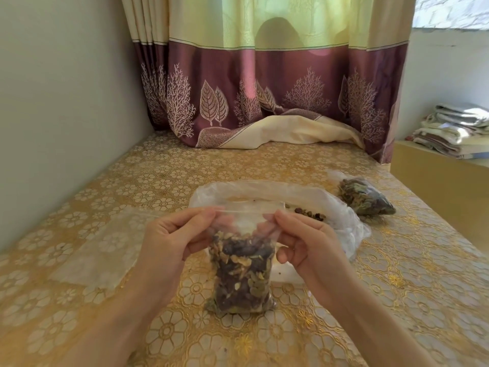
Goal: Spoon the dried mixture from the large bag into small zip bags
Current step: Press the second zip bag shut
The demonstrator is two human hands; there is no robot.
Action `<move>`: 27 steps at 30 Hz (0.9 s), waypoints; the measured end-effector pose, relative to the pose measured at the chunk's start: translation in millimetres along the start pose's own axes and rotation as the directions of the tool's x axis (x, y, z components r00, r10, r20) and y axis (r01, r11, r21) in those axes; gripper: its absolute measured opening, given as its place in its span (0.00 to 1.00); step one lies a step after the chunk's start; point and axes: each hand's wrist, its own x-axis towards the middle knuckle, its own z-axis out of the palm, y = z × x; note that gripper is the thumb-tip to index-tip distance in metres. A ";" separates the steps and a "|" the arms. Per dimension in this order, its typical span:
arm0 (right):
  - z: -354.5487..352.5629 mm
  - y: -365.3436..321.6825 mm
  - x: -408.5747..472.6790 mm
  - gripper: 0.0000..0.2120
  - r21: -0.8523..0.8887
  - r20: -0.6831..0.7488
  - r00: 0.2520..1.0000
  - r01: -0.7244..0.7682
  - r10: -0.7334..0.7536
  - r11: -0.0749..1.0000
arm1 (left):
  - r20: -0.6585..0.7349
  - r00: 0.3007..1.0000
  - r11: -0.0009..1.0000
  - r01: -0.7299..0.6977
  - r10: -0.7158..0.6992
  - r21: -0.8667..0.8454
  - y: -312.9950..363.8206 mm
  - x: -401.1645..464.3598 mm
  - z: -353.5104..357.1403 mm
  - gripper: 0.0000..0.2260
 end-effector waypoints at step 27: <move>6.1 0.6 2.6 0.06 -0.179 -0.045 0.984 0.160 -0.171 0.971 | -0.023 0.991 0.973 -0.127 0.133 0.191 -0.8 -1.7 8.4 0.08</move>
